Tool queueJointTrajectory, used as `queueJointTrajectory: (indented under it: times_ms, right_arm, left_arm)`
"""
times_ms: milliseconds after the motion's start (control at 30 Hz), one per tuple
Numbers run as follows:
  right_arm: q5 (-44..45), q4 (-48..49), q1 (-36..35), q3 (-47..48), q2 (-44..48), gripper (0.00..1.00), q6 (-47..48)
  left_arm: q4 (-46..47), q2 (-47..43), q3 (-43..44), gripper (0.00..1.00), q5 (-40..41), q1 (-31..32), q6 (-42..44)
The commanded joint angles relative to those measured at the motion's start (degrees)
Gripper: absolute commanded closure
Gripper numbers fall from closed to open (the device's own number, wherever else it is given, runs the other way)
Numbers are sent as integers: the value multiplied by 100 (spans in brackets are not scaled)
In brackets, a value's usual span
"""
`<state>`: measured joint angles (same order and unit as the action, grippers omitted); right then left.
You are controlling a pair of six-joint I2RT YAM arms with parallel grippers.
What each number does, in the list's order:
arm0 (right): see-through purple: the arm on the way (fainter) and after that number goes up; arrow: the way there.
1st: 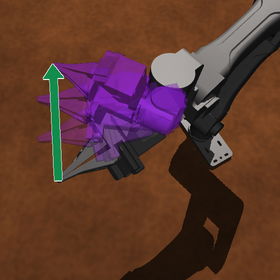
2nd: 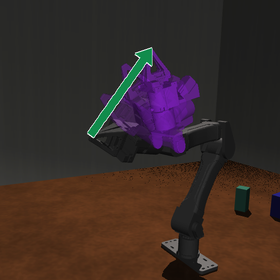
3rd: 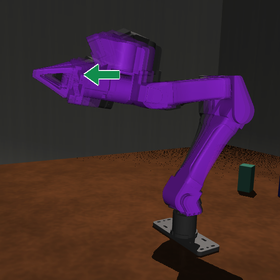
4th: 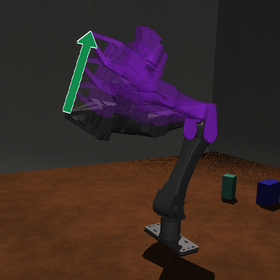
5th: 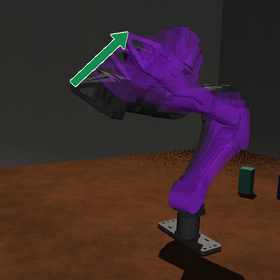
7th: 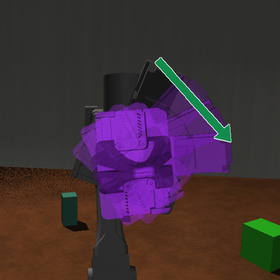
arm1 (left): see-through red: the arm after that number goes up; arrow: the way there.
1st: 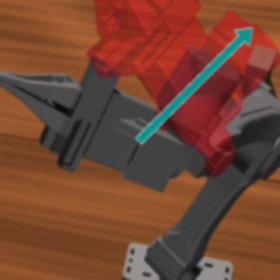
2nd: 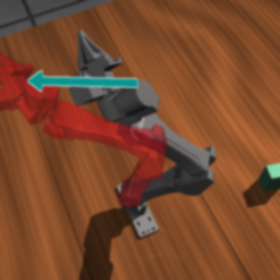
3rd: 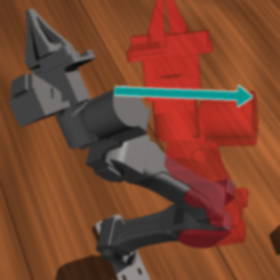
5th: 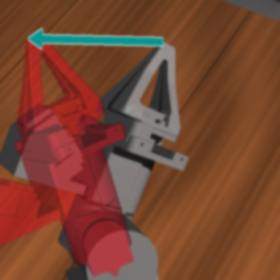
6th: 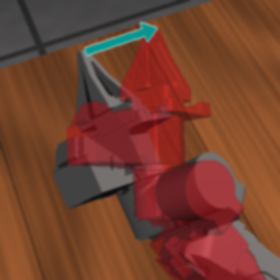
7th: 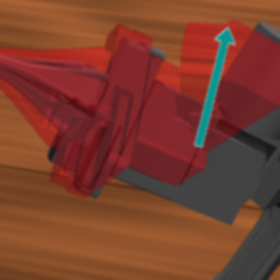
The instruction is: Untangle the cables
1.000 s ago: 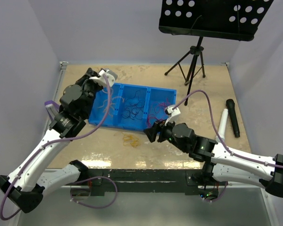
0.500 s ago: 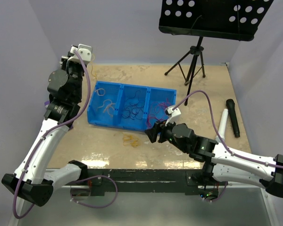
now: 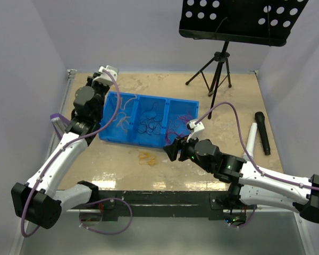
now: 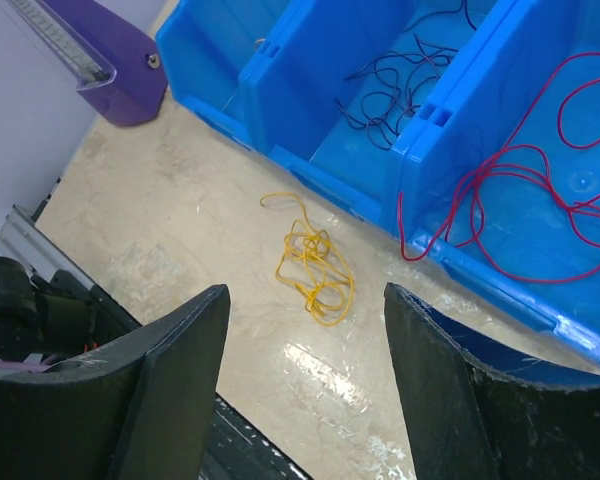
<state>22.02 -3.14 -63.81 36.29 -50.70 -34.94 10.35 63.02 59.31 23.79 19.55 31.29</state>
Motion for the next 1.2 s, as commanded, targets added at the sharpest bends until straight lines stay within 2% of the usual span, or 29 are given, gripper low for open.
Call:
queueJointTrajectory:
  times_ms: [0,200,433,733,900,1000,1100,1167]
  right_arm:
    - [197,-38,0,62,192,33,-75]
    - [241,-91,0,53,271,33,-118]
    - [241,-82,0,44,227,33,-92]
    - [232,-64,0,106,121,33,-101]
    - [232,-99,0,80,165,33,-118]
    - [180,-47,0,53,113,33,-118]
    - [92,23,0,45,-1,33,-110]
    - [22,76,-9,27,-80,32,-153]
  left_arm:
    - [442,254,-507,100,-58,-57,97]
    - [537,553,-894,100,-33,-57,0]
    - [697,193,-1711,100,-147,-57,378]
    - [214,17,-2406,100,-823,-48,466]
    - [90,69,-2521,100,-938,-48,387]
    - [38,253,-2258,78,-1043,-57,282]
    - [-137,543,-1697,67,-1104,-48,80]
    - [-304,640,-1345,54,-1209,-57,-87]
